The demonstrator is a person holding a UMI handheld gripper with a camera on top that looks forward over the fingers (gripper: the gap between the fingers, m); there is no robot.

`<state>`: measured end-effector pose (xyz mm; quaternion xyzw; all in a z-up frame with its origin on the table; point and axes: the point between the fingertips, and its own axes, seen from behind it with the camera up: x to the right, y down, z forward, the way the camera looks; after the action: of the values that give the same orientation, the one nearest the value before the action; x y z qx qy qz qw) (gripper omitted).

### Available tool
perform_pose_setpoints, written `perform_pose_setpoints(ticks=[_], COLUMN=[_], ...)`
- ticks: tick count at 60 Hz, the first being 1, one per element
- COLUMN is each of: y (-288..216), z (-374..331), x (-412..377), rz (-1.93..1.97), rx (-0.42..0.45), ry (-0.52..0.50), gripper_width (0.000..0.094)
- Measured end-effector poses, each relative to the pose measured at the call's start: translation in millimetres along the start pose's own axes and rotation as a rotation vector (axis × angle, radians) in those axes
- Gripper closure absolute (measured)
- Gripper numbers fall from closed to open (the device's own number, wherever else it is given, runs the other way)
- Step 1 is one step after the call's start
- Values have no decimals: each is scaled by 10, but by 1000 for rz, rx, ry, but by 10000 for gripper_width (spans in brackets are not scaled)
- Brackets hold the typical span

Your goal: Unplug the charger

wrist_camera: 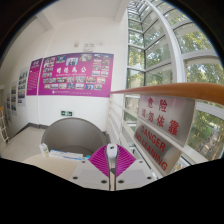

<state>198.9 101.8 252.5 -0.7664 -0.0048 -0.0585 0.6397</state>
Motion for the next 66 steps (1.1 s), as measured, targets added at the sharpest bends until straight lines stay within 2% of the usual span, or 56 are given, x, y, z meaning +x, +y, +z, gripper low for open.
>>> perform_pose_setpoints(ticks=[5,7,13,23,24,27,30,34,37,47,50,57,66], y=[734,1178,1868,2632,2624,2641,2588,2603,2610,2389,2256,1896,1483], z=[-66,34,-199,-264,-270,-239,-209,-241,-273,-433,-541,-887,-1605], x=[263,461,435,328,289,291,230,94,-5,-120,-147,-187,-233], rz=[-63,-91,-152,-189,-181,-152,-111,-44,-5,31,45,64,75], rx=[-146,-197,-335,-427,-442,-418,-405,-417,-432,-419,-406,-399,-432], ry=[31,33,29,-15,-17,-21,-37,-78,-112,-135,-132,-111,-56], gripper_width=[885,884,870,816,809,786,718,581,443,62,89,78,79])
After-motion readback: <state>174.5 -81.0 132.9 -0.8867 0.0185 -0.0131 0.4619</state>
